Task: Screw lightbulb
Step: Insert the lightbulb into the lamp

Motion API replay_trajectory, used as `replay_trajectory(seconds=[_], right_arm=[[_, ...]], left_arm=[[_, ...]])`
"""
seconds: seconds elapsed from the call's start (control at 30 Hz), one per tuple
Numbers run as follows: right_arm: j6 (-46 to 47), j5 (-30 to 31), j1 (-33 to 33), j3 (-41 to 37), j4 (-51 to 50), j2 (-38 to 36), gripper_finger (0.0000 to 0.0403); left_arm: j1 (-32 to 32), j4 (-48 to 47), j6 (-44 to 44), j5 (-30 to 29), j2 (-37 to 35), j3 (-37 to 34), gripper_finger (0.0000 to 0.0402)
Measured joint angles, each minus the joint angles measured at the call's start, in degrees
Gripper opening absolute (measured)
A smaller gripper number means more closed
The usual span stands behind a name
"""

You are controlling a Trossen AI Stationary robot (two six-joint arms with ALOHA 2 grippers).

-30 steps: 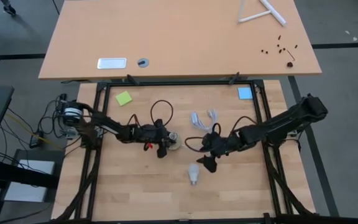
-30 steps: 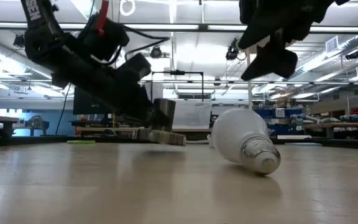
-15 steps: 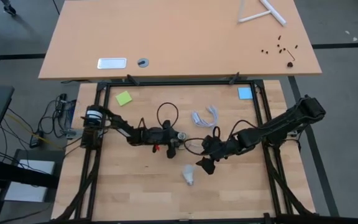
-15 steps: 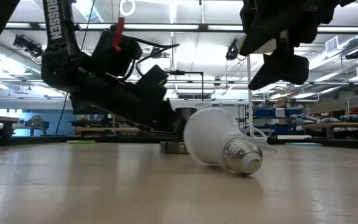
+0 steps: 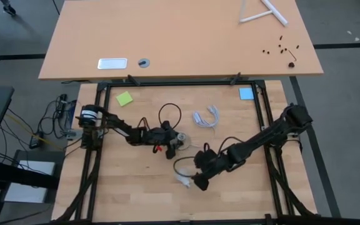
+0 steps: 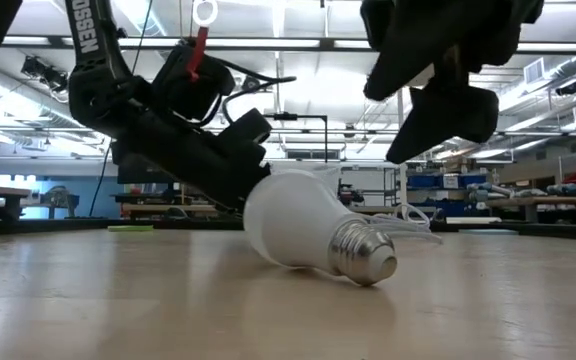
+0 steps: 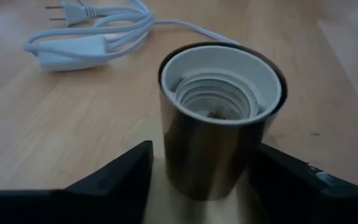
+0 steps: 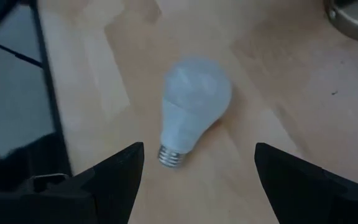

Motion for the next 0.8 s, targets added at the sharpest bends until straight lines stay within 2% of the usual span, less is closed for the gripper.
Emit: replay_trajectory(seconds=[0.2,0.57,0.7,0.8], right_arm=[[-0.9,0.6,0.9,6.2,-1.7,4.8,0.0313],[-1.7,2.5,2.4,14.7,-3.2,13.2,0.0313],[-1.5,6.4,2.5,19.4,-9.3,16.5,0.0313],[-0.8,7.7,2.9,22.3,-12.5,18.9,0.0313]], left_arm=[[-1.7,-5.4,0.2,-0.9,-3.5,0.0,0.0283],[-6.1,-20.6,1.6,-5.5,-14.9,-0.2,0.0292],[-8.3,-24.7,1.7,-7.0,-18.9,-0.2,0.0292],[-10.0,-24.0,1.6,-7.0,-20.8,-0.5,0.0292]])
